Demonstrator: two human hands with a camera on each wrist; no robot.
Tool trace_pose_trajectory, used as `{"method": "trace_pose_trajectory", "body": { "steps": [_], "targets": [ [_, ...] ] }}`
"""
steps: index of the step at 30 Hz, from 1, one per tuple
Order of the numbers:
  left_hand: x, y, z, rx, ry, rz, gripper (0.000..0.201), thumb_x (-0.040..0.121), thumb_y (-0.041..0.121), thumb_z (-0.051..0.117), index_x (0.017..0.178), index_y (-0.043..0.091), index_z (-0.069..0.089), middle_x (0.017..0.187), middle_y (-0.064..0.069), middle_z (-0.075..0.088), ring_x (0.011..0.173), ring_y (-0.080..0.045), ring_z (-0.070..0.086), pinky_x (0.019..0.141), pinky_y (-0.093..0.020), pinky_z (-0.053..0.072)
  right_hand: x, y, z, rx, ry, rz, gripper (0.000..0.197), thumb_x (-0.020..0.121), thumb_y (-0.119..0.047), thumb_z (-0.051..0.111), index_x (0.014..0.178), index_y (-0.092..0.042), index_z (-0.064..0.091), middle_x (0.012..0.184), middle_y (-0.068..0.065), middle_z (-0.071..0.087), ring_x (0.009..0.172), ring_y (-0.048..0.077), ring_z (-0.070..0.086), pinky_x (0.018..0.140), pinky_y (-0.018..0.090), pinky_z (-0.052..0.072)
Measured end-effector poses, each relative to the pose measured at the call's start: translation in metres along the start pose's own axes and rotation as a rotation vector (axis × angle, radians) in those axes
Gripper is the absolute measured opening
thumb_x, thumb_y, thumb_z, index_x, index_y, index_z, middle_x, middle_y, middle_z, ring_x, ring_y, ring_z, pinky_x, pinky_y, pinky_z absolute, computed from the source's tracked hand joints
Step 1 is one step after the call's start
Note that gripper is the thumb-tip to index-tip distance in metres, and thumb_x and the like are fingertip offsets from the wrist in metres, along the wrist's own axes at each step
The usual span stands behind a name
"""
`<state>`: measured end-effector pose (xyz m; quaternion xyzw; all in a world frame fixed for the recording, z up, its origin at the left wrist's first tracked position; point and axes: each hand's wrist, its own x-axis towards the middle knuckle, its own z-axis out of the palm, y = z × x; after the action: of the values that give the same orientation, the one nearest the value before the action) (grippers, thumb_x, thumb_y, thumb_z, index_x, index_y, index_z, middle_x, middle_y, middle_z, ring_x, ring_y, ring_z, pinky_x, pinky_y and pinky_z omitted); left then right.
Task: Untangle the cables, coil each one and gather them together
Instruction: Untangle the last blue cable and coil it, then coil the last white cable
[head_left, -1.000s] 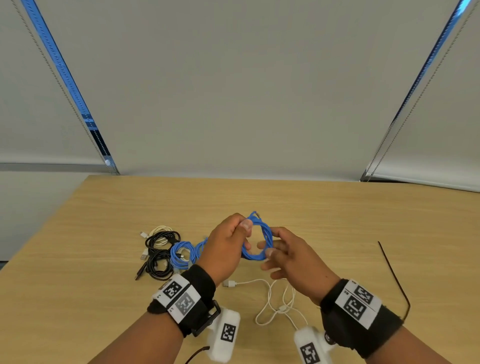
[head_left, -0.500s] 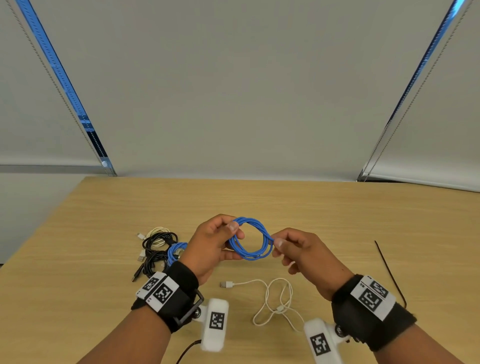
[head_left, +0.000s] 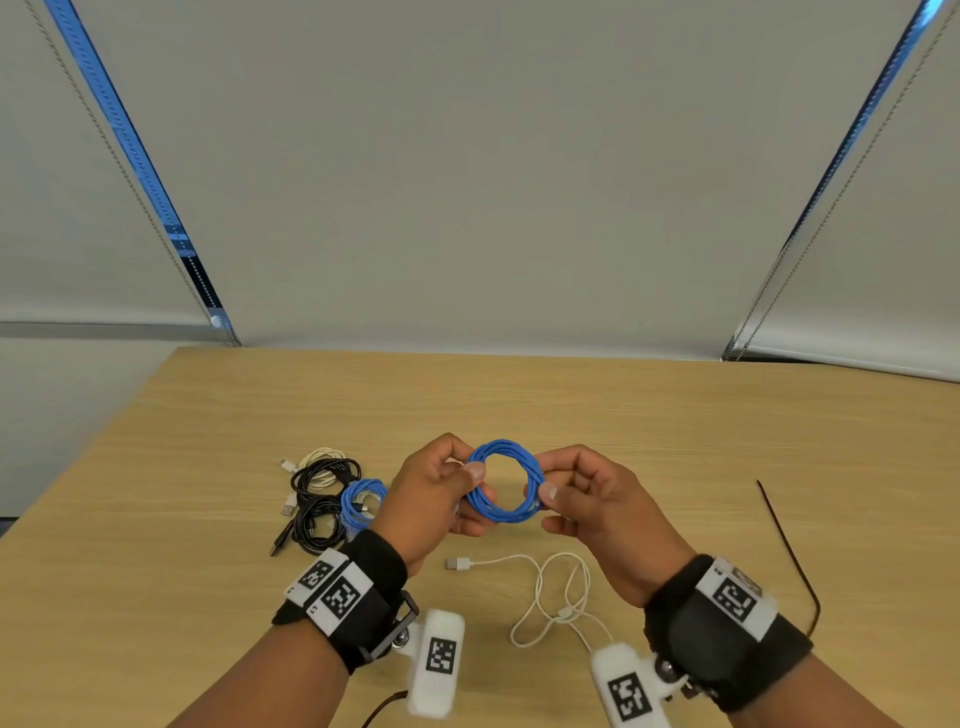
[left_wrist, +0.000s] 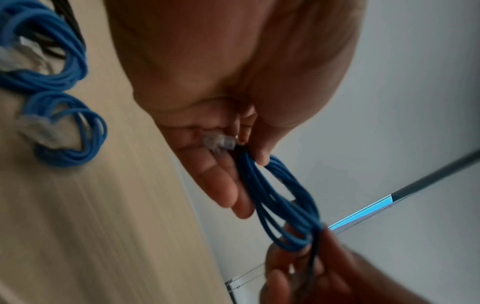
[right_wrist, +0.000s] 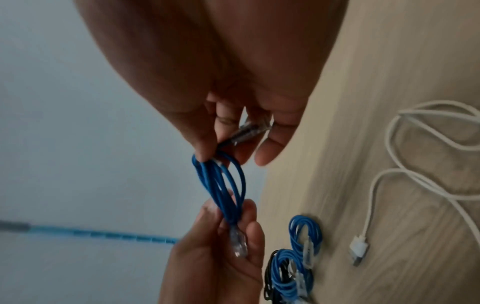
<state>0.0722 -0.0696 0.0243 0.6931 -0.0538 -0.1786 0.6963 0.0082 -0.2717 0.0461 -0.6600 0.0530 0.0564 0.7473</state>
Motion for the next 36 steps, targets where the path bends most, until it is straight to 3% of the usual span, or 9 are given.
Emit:
{"method": "trace_pose_trajectory", "body": {
  "steps": [6,12,14,18,22,26,28,32,36],
  "targets": [
    [0.001,-0.011,-0.02,0.131,0.072,-0.035,0.02,0.095,0.015,0.069,0.075,0.016,0.07,0.073,-0.001,0.065,0.073,-0.015,0.06,0.069,-0.034,0.052,0.009,-0.002,0.006,-0.132,0.043,0.054,0.018,0.095,-0.008,0.064,0.108,-0.017,0.073,0.087,0.003,0.07,0.081,0.016,0.066,0.066,0.031,0.055],
    [0.002,-0.015,-0.054,0.248,0.315,-0.021,0.014,0.095,0.013,0.067,0.084,0.006,0.071,0.059,0.004,0.058,0.059,-0.014,0.054,0.064,-0.037,0.05,0.015,0.021,-0.001,-0.521,-0.031,0.005,0.02,0.095,-0.019,0.062,0.113,-0.027,0.068,0.098,-0.003,0.072,0.084,0.014,0.07,0.075,0.03,0.058],
    [0.003,-0.019,-0.073,0.281,0.424,-0.023,0.004,0.095,0.012,0.067,0.094,0.011,0.07,0.071,-0.002,0.065,0.064,-0.02,0.057,0.072,-0.043,0.054,0.014,0.03,-0.007,-0.82,-0.075,-0.019,0.021,0.096,-0.026,0.062,0.115,-0.029,0.069,0.103,-0.009,0.073,0.091,0.008,0.068,0.085,0.031,0.056],
    [0.005,-0.031,-0.103,0.38,0.571,-0.091,0.021,0.094,0.011,0.067,0.113,0.018,0.063,0.099,-0.015,0.07,0.081,-0.032,0.066,0.084,-0.052,0.059,0.013,0.049,-0.005,-1.27,-0.191,-0.051,0.031,0.098,-0.035,0.053,0.126,-0.026,0.064,0.121,-0.004,0.067,0.109,0.017,0.063,0.09,0.033,0.051],
    [-0.002,-0.046,-0.111,0.49,0.575,-0.108,0.021,0.094,0.006,0.063,0.113,0.013,0.064,0.105,-0.018,0.07,0.1,-0.039,0.067,0.093,-0.053,0.055,0.018,0.065,0.008,-1.489,-0.233,-0.018,0.038,0.1,-0.037,0.048,0.134,-0.023,0.056,0.127,0.001,0.058,0.116,0.025,0.057,0.093,0.036,0.048],
    [-0.009,-0.049,-0.105,0.63,0.606,-0.075,0.024,0.095,0.021,0.068,0.119,0.018,0.064,0.129,-0.011,0.048,0.095,-0.025,0.061,0.094,-0.039,0.049,0.019,0.074,0.012,-1.643,-0.221,0.037,0.029,0.1,-0.033,0.047,0.124,-0.018,0.057,0.122,0.004,0.056,0.111,0.028,0.055,0.09,0.04,0.046],
    [-0.013,-0.045,-0.099,0.677,0.613,-0.001,0.019,0.095,0.022,0.068,0.114,0.023,0.064,0.128,-0.006,0.044,0.112,-0.029,0.057,0.101,-0.042,0.047,0.018,0.076,0.014,-1.669,-0.22,0.054,0.021,0.098,-0.022,0.05,0.117,-0.016,0.056,0.119,0.006,0.055,0.107,0.028,0.054,0.087,0.04,0.044],
    [-0.023,-0.033,-0.066,0.756,0.446,0.199,0.012,0.095,0.019,0.065,0.103,0.028,0.065,0.115,0.006,0.051,0.113,-0.018,0.054,0.094,-0.03,0.044,0.017,0.07,0.016,-1.625,-0.209,0.01,0.009,0.095,-0.017,0.044,0.1,-0.02,0.051,0.105,0.002,0.054,0.093,0.025,0.052,0.08,0.038,0.039],
    [-0.032,-0.038,-0.023,0.933,-0.013,0.207,0.031,0.101,0.038,0.054,0.13,0.031,0.06,0.127,0.01,0.056,0.118,-0.01,0.051,0.103,-0.035,0.043,0.017,0.046,0.021,-1.484,-0.17,-0.176,0.005,0.097,-0.022,0.041,0.097,-0.023,0.045,0.089,-0.003,0.063,0.08,0.026,0.058,0.077,0.038,0.042]
  ]
}}
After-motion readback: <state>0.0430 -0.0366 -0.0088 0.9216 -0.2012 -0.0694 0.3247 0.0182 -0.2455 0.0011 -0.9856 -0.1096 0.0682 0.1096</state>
